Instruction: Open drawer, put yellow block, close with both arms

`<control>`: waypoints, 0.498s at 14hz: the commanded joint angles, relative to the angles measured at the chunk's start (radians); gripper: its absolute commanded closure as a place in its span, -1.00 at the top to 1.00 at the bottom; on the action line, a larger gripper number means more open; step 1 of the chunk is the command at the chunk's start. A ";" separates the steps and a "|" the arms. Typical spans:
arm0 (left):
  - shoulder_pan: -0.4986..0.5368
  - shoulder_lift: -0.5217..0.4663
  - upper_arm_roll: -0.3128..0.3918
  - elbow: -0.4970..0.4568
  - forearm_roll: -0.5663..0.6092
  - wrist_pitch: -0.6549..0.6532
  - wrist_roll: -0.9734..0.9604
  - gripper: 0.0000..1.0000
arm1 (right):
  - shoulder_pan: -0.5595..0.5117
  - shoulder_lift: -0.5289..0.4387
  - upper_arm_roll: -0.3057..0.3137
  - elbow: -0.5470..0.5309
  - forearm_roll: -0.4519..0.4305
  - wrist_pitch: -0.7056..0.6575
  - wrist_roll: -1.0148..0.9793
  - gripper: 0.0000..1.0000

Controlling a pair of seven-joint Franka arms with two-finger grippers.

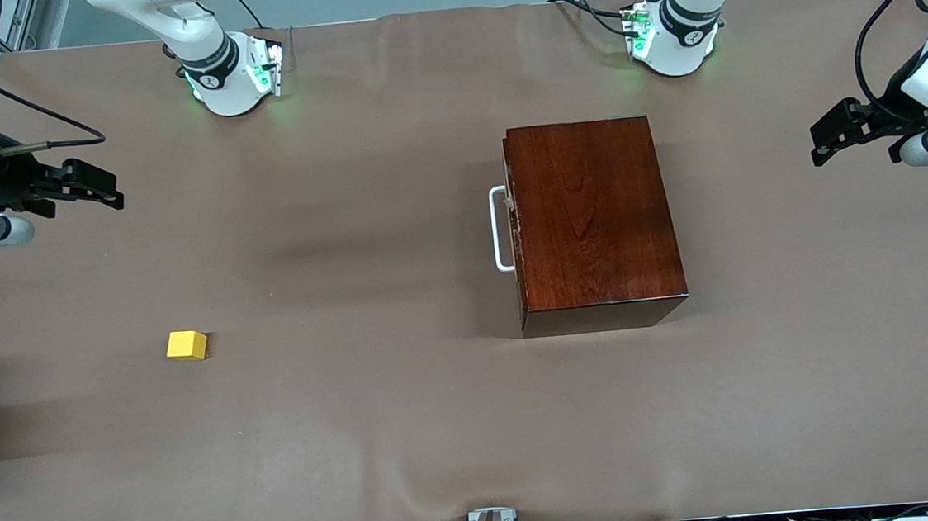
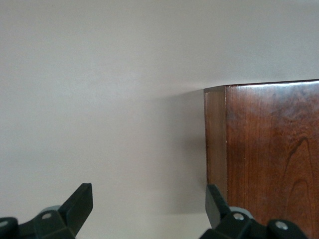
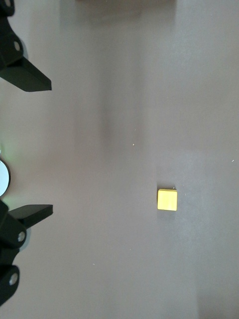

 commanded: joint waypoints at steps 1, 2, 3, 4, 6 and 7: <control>0.010 -0.004 -0.006 0.002 -0.021 0.009 -0.012 1.00 | 0.009 -0.002 -0.005 -0.001 0.000 0.005 0.008 1.00; 0.010 -0.004 -0.004 0.002 -0.021 0.009 -0.013 1.00 | 0.009 0.001 -0.005 -0.001 0.000 0.005 0.008 1.00; 0.010 -0.002 -0.005 0.005 -0.021 0.009 -0.013 1.00 | 0.009 0.001 -0.005 -0.001 0.000 0.005 0.008 1.00; 0.010 -0.002 -0.004 0.004 -0.021 0.009 -0.013 1.00 | 0.009 0.001 -0.005 -0.001 0.000 0.005 0.008 1.00; 0.010 -0.001 -0.004 0.008 -0.021 0.011 -0.013 1.00 | 0.011 0.001 -0.005 0.001 0.000 0.005 0.008 1.00; 0.011 -0.001 -0.004 0.008 -0.021 0.014 -0.013 1.00 | 0.011 0.001 -0.005 0.001 0.000 0.006 0.008 1.00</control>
